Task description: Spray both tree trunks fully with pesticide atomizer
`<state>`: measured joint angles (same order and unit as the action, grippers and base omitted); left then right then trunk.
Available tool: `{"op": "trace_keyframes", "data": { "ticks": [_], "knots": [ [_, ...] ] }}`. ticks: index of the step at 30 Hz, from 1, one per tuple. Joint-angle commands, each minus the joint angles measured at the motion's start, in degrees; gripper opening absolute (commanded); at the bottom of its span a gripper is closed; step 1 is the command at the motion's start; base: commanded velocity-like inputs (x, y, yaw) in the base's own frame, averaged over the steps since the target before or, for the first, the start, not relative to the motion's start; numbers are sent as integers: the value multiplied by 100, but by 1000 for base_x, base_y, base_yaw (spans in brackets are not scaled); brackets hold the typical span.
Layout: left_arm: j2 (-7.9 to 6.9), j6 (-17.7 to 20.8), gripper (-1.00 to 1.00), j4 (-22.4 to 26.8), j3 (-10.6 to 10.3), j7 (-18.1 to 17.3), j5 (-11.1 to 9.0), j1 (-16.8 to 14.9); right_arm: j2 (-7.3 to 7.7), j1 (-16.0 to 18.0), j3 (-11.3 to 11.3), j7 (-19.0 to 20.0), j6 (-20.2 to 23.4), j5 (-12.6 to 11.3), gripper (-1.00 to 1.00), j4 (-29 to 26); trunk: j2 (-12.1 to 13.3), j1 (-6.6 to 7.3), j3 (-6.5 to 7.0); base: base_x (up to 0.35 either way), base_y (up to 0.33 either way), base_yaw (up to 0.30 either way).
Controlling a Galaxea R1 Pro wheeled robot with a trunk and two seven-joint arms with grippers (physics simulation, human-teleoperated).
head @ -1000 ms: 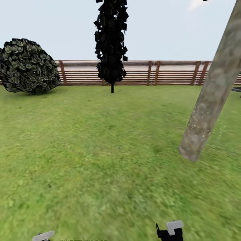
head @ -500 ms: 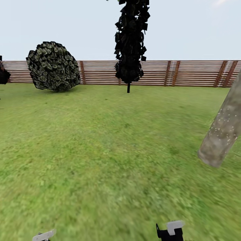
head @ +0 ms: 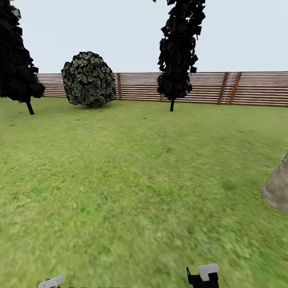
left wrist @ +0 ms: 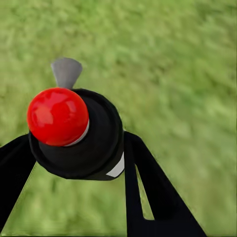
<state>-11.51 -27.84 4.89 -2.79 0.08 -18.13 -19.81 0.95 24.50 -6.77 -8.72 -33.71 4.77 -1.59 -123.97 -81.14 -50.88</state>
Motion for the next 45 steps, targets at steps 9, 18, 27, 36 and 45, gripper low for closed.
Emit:
{"op": "trace_keyframes", "data": {
  "ticks": [9, 18, 27, 36, 45],
  "knots": [
    [0, -15, -100, -12, -29, 1, -33, -5, 1, 2, -34, -60, -1, 51, 100, 2, -2, 1, -5, 0, 0, 285],
    [0, -12, -100, -14, -29, 1, -33, -5, 1, 2, -35, -60, -2, 51, 100, 2, -2, 1, -5, 0, 0, 285],
    [0, -11, -100, -14, -29, 1, -33, -5, 1, 2, -34, -60, -1, 51, 100, 1, -2, 1, -5, 0, 0, 285],
    [0, -18, -100, -14, -29, 1, -33, -5, 1, 2, -34, -60, 0, 51, 100, 4, -2, 1, -5, 0, 0, 285],
    [0, -19, -100, -14, -29, 1, -33, -5, 1, 2, -35, -60, -3, 51, 100, 3, -2, 1, -5, 0, 0, 285]
  ]
}}
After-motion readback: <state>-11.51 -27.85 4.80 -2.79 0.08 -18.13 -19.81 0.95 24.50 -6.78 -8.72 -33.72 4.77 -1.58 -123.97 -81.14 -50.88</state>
